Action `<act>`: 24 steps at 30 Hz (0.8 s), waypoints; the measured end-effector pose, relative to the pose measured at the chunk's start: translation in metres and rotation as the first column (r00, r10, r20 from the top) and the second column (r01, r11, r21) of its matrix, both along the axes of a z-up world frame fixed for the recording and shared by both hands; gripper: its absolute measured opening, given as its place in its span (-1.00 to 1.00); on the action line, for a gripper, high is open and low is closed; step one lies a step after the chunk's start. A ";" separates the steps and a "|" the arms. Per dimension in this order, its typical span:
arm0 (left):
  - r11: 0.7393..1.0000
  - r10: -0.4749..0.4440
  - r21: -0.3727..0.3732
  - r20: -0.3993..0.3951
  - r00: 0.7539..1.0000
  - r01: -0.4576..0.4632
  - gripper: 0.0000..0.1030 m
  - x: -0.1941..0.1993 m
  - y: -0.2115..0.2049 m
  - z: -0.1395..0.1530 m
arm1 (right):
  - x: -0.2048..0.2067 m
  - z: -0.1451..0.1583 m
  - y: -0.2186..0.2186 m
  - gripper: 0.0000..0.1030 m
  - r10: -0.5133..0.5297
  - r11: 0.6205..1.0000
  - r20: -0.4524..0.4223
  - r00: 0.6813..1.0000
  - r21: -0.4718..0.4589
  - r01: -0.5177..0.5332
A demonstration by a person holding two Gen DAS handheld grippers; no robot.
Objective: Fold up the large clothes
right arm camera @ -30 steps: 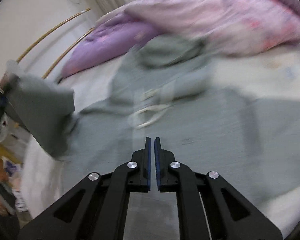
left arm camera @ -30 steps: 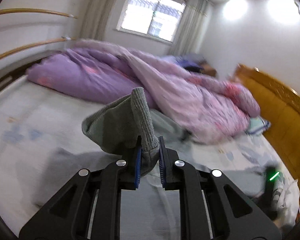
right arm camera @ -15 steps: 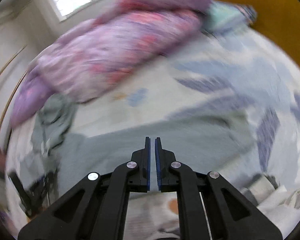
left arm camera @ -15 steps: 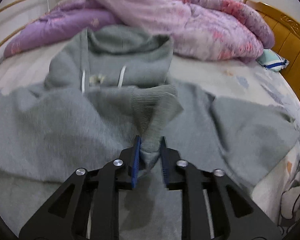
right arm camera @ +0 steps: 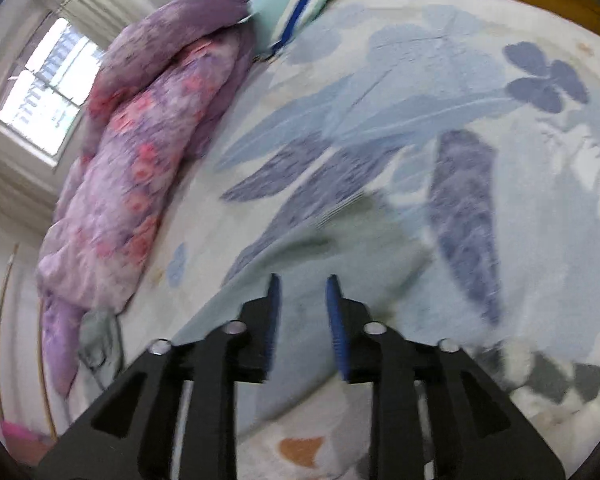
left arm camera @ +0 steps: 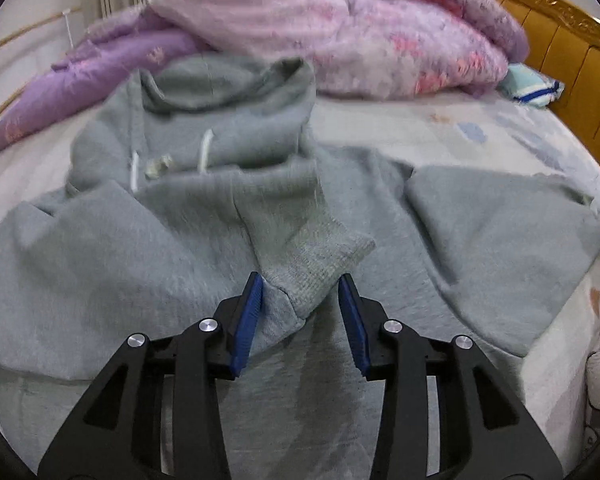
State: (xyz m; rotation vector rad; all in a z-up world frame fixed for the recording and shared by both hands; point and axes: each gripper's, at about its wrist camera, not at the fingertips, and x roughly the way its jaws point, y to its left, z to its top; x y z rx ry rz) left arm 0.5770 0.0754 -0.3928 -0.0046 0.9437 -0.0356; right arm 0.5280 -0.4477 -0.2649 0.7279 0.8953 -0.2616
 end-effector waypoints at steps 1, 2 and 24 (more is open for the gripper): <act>1.000 0.006 0.023 -0.012 1.000 -0.005 -0.53 0.003 -0.001 -0.004 | -0.001 -0.002 -0.006 -0.15 -0.014 1.000 -0.004 1.000 0.006 0.014; 0.999 -0.002 0.036 -0.005 1.000 0.002 -0.57 0.004 -0.002 -0.005 | -0.002 -0.003 -0.010 -0.09 -0.035 0.999 -0.021 0.999 0.008 0.035; 0.916 -0.204 -0.347 0.027 0.979 0.201 0.47 -0.022 -0.026 0.017 | 0.030 -0.084 -0.047 0.16 -0.069 0.952 -0.135 0.988 0.286 0.106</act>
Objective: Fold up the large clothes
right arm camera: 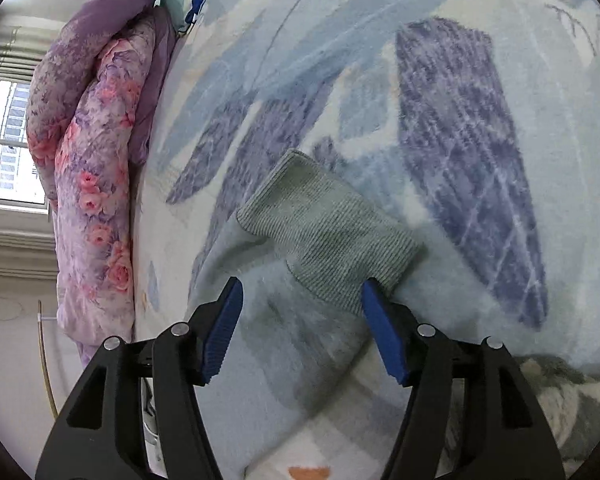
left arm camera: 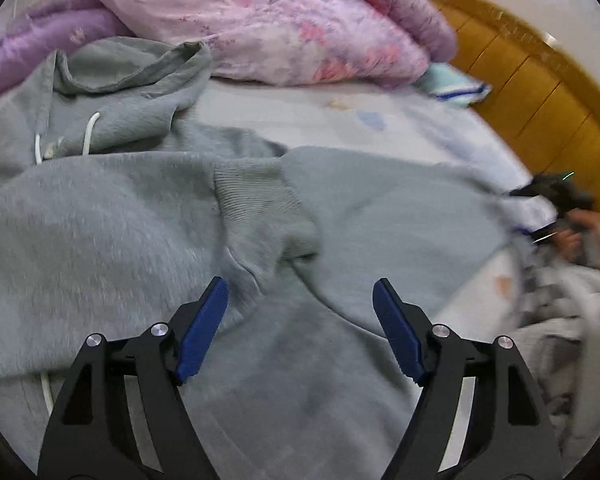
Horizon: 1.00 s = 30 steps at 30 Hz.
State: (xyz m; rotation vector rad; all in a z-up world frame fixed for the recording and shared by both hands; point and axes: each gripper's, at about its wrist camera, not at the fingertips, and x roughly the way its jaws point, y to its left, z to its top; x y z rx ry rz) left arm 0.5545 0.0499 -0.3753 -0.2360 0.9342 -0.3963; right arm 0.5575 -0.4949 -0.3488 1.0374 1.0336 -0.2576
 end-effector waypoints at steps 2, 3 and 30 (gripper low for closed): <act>0.994 0.025 -0.106 0.012 1.000 -0.023 0.47 -0.010 0.023 0.013 | -0.006 -0.002 -0.003 0.08 -0.036 0.999 0.014 0.999 0.013 0.036; 0.990 0.061 -0.130 0.029 0.998 -0.057 0.50 -0.015 0.039 0.022 | -0.007 -0.001 -0.003 0.03 -0.046 0.999 0.010 0.999 0.007 0.046; 0.893 0.449 0.109 -0.123 0.885 -0.438 0.67 -0.037 0.241 0.011 | -0.022 0.124 0.091 -0.74 0.175 0.930 0.357 0.918 -0.366 -0.035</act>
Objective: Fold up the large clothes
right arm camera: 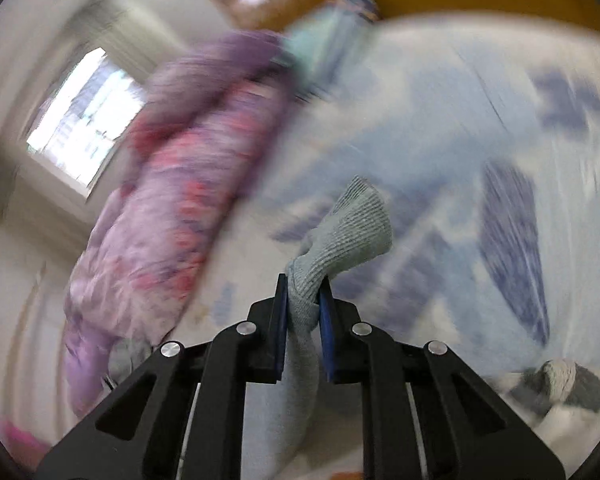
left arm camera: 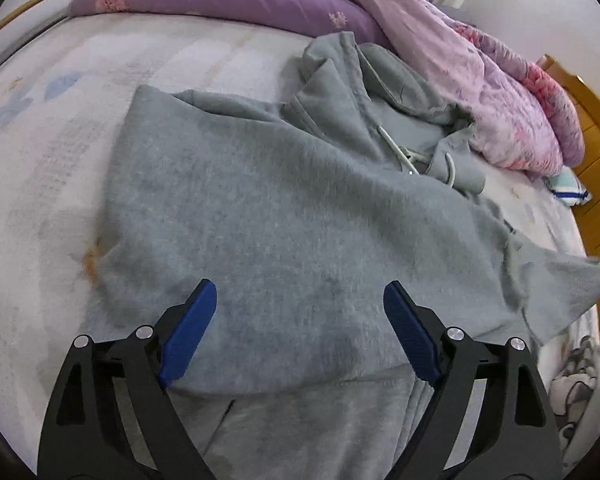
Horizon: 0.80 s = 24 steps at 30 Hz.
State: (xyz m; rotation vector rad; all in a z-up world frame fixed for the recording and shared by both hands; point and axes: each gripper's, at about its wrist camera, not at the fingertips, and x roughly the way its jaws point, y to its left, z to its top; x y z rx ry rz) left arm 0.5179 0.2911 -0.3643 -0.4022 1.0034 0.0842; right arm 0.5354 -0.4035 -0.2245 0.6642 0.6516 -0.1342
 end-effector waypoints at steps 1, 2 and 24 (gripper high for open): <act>1.000 0.010 -0.003 -0.008 1.000 -0.010 0.67 -0.002 0.004 0.002 | 0.001 0.013 0.021 -0.74 0.040 0.999 0.026 0.999 -0.030 -0.039; 1.000 0.021 -0.008 -0.011 1.000 -0.021 0.67 -0.003 0.009 0.004 | 0.001 0.029 0.051 -0.74 0.093 0.994 0.056 0.994 -0.070 -0.089; 0.999 0.051 -0.019 0.031 0.998 -0.051 0.67 -0.064 0.105 0.019 | -0.040 -0.065 0.608 -0.58 0.689 0.635 -0.157 0.708 -0.340 -0.693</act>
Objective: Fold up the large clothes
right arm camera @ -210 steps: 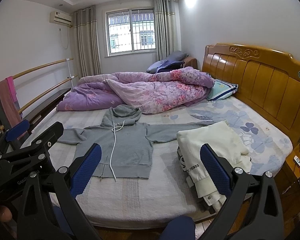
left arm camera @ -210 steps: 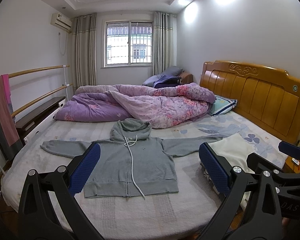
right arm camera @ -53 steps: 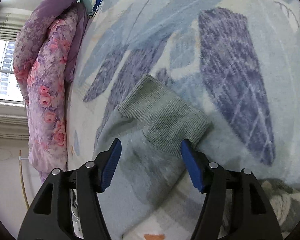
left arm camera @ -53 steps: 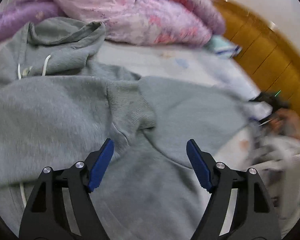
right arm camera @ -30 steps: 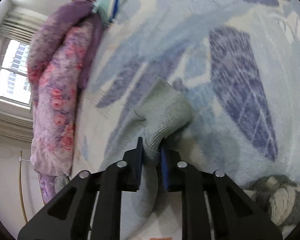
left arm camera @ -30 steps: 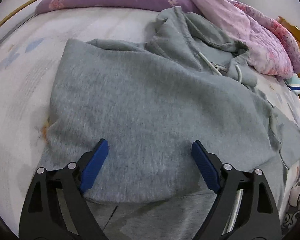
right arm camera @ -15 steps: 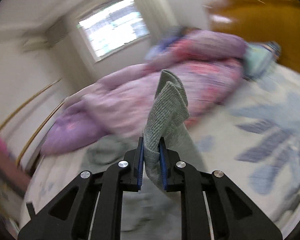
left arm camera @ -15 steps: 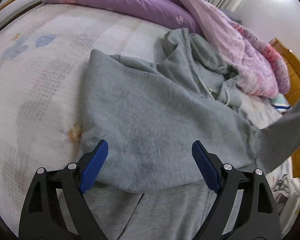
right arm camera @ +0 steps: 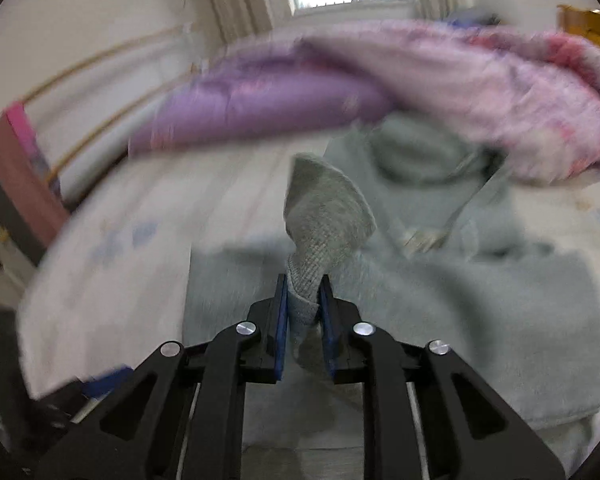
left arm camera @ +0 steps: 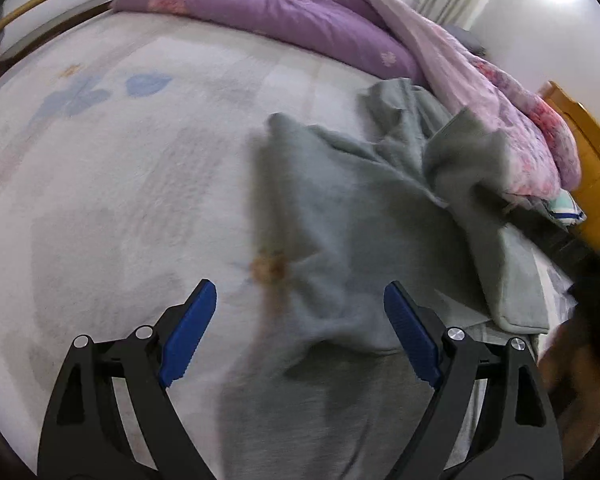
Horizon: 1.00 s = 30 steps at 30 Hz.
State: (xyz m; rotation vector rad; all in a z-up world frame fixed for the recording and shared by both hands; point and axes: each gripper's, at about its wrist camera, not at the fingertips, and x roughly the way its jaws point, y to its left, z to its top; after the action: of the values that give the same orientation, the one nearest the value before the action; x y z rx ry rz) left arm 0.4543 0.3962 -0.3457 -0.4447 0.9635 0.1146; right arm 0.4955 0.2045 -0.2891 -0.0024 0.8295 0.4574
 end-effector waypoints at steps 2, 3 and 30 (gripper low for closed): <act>1.000 0.013 -0.008 -0.007 1.000 -0.013 0.67 -0.004 0.009 -0.004 | 0.003 -0.032 0.015 -0.42 0.050 0.998 -0.102 0.994 -0.031 -0.054; 1.000 0.017 -0.011 -0.008 1.000 -0.017 0.67 -0.006 0.012 -0.005 | 0.004 -0.044 0.016 -0.29 0.075 0.997 -0.149 0.986 -0.015 -0.078; 0.997 -0.078 0.015 -0.102 0.992 0.080 0.57 0.100 -0.087 -0.036 | 0.042 -0.056 -0.284 -0.73 -0.241 0.965 -0.321 0.916 0.025 0.263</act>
State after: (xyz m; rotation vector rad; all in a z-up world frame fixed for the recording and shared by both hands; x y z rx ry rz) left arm 0.5542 0.3091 -0.3813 -0.3855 1.0778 0.0757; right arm 0.5371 -0.0791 -0.3448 0.2442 1.1126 0.2424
